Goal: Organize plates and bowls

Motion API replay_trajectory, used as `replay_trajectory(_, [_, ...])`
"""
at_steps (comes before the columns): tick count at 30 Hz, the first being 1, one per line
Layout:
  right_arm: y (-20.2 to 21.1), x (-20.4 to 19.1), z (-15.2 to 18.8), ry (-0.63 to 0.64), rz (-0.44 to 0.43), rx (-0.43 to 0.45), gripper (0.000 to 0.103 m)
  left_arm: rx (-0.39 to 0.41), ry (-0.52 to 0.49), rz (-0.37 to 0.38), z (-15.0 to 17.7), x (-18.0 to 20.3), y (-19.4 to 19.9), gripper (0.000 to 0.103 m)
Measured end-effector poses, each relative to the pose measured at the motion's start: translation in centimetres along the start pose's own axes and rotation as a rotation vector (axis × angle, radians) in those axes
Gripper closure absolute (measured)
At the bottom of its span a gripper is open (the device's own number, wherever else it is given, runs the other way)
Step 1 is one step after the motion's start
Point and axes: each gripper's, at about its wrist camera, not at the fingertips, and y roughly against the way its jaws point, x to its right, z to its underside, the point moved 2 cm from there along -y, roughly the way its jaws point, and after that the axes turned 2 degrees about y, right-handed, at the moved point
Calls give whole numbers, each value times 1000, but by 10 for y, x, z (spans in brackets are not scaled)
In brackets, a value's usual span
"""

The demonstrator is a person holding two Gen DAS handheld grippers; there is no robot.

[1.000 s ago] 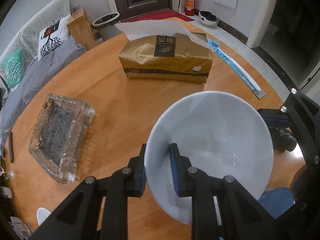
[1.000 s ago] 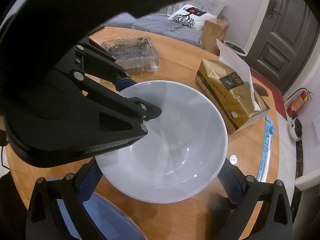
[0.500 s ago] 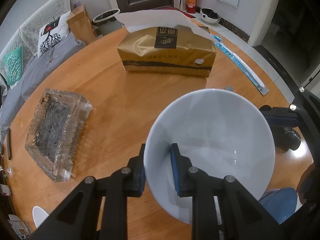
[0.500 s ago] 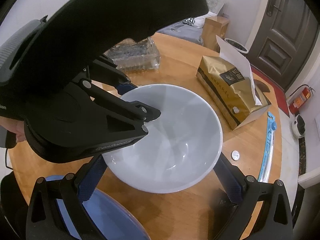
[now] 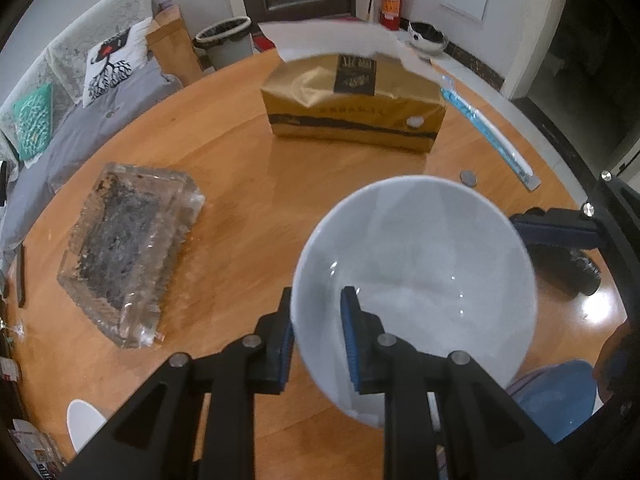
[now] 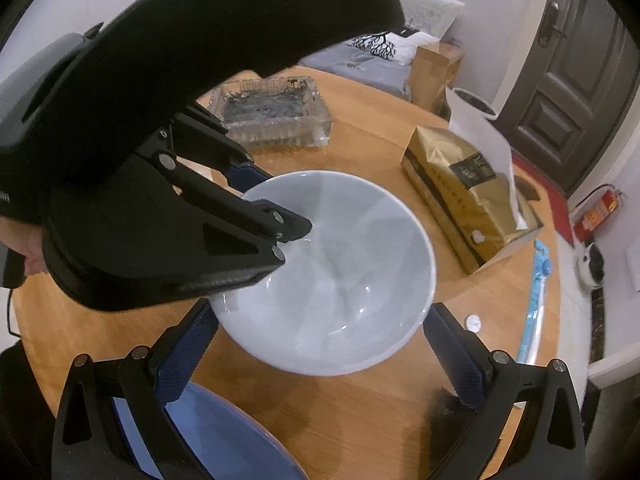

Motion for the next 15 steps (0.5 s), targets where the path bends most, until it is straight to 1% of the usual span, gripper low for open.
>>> replay_trajectory(2, [13,-4,1,10,3,22,3,19,11,-11,2,-2,10,84])
replay_trajectory(4, [23,-9,3,18,12,25,3,39,31,-11,6,-8,25,84])
replay_trajectory(7, [38,-22,6,28,19,39,3,73,70,-6,13,-20,54,84])
replay_trajectory(9, [55,-35,9,31,18,70,2,96,88,-10,20,-31,75,81])
replay_trajectory(11, [72,-51,10,31,9,114,2,120,99,-30,30,-44,95,69])
replay_trajectory(13, [82,-65,9,31,-1,135,2,138,118,-55,42,-63,114,68])
replay_trajectory(15, [93,-88,6,34,-33,192,1,146,157,-72,58,-86,129,68])
